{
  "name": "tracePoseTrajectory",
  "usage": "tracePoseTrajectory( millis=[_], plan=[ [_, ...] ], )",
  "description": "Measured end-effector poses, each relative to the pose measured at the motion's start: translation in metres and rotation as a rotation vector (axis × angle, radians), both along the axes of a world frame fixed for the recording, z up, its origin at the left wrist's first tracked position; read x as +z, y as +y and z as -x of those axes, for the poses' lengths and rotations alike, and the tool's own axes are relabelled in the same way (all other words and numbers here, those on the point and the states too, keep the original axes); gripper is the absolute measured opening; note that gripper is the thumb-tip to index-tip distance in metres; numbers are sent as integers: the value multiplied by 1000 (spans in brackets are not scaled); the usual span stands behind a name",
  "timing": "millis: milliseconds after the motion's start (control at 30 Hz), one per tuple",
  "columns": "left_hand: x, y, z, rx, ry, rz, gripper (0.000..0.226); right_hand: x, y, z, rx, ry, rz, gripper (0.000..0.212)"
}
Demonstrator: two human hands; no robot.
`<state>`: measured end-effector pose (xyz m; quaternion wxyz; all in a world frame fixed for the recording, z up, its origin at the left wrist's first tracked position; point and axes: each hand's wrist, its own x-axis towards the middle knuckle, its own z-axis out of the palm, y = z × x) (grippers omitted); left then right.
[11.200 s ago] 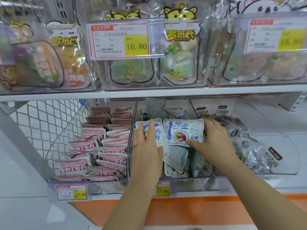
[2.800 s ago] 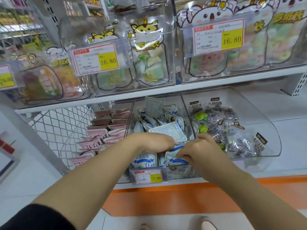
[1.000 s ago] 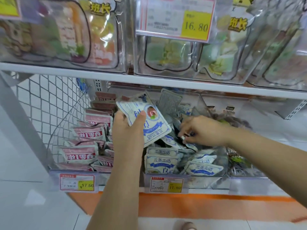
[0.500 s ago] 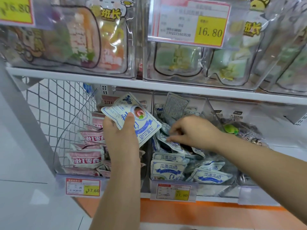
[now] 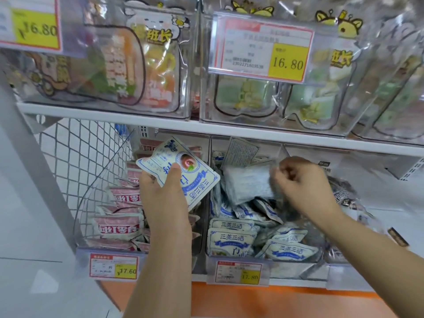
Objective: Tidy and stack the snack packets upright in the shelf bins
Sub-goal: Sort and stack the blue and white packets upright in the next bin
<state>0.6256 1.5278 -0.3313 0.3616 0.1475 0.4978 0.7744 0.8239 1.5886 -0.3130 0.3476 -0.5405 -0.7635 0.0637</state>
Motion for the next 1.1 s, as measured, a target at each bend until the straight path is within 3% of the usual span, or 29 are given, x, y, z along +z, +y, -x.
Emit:
tracePoseTrajectory(
  millis=[67,133,233,333,400,467,567,667,833,933,1000,1100],
  plan=[
    [0,-1,-1,2,-3,1,22,4,-3,-10,-90,211,21,24],
    [0,-2,-4,4,-2,-11,20,5,-2,-15,-141,298,9,23],
    [1,-6,-7,-1,0,-7,22,5,6,-18,-133,313,45,20],
    [0,-7,-6,-3,1,7,19,3,13,-16,-166,280,54,3],
    [1,-7,-3,4,6,17,17,3,12,-14,-158,142,-2,12],
    [0,-6,-1,2,4,18,17,7,7,-6,32,-32,37,13],
    [-2,-6,2,-3,7,22,20,18,-2,11,424,-268,353,17],
    [-5,-7,5,-6,15,30,16,18,4,22,564,-622,467,20],
    [-5,-5,4,-42,12,24,20,4,11,37,518,-1085,268,34],
    [-5,-3,2,-50,6,32,20,-6,10,41,517,-1245,74,20],
    [-4,-2,2,-50,8,36,17,-5,11,33,478,-1128,58,14],
    [-5,0,2,-46,-11,43,12,7,7,14,352,-568,199,9]
  ],
)
